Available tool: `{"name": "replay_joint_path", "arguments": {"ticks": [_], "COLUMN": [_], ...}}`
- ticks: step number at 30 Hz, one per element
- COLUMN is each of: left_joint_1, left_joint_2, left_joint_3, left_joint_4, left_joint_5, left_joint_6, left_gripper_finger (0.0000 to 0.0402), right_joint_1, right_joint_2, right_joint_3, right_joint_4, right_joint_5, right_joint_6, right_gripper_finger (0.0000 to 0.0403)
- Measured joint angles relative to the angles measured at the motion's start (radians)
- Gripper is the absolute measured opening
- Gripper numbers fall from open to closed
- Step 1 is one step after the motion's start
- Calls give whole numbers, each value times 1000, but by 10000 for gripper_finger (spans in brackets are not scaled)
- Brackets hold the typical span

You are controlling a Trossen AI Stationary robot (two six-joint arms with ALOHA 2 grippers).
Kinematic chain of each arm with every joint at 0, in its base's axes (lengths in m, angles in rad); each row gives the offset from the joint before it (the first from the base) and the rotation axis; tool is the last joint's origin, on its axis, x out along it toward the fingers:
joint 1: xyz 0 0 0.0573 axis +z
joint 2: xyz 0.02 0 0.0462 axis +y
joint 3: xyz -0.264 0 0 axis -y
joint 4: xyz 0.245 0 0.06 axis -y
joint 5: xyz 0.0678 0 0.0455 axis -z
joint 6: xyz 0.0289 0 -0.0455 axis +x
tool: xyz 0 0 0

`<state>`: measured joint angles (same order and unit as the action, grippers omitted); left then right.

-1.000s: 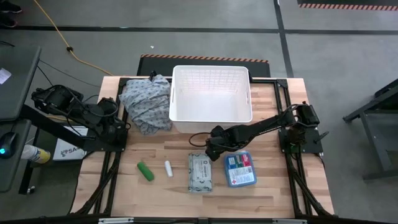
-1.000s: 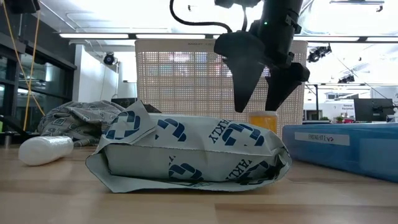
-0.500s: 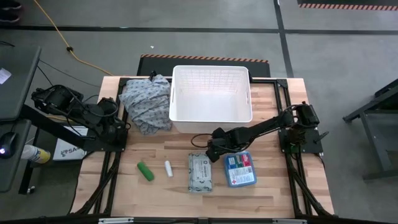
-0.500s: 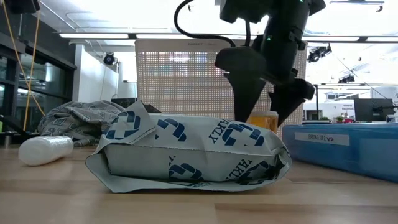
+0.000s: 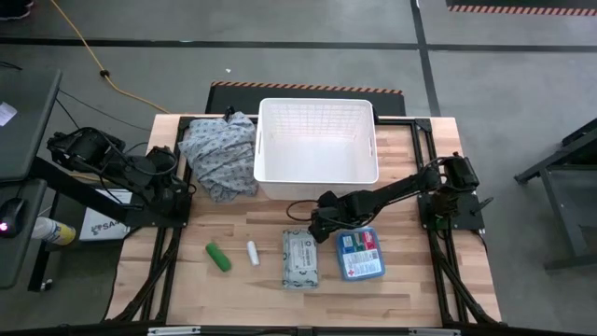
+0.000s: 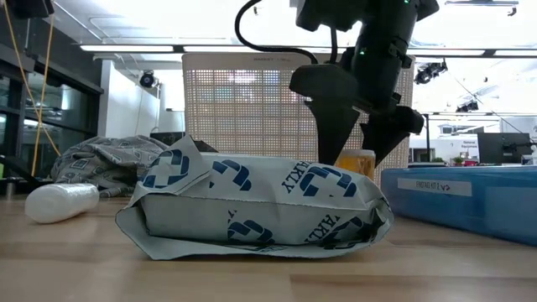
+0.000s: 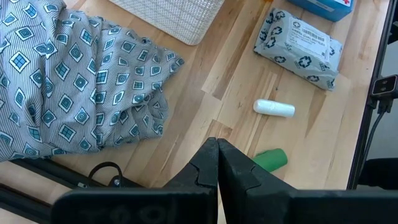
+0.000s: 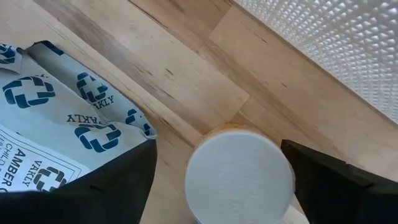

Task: Pick & place medical supplies in basket/bin
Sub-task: Put the orange pill bottle in the white bin

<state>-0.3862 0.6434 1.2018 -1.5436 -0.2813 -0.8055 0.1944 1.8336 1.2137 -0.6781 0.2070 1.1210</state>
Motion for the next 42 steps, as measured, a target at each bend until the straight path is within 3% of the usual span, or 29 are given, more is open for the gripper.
{"name": "replay_joint_path", "arguments": {"ticks": [25, 42], "left_joint_1": [0, 0], "left_joint_2": [0, 0], "left_joint_3": [0, 0], "left_joint_4": [0, 0], "left_joint_5": [0, 0], "left_joint_6": [0, 0], "left_gripper_finger": [40, 40], "right_joint_1": [0, 0], "right_joint_2": [0, 0], "right_joint_3": [0, 1], "right_joint_4": [-2, -1], "right_joint_5": [-8, -15], "right_joint_6": [27, 23], "right_gripper_finger": [304, 186]}}
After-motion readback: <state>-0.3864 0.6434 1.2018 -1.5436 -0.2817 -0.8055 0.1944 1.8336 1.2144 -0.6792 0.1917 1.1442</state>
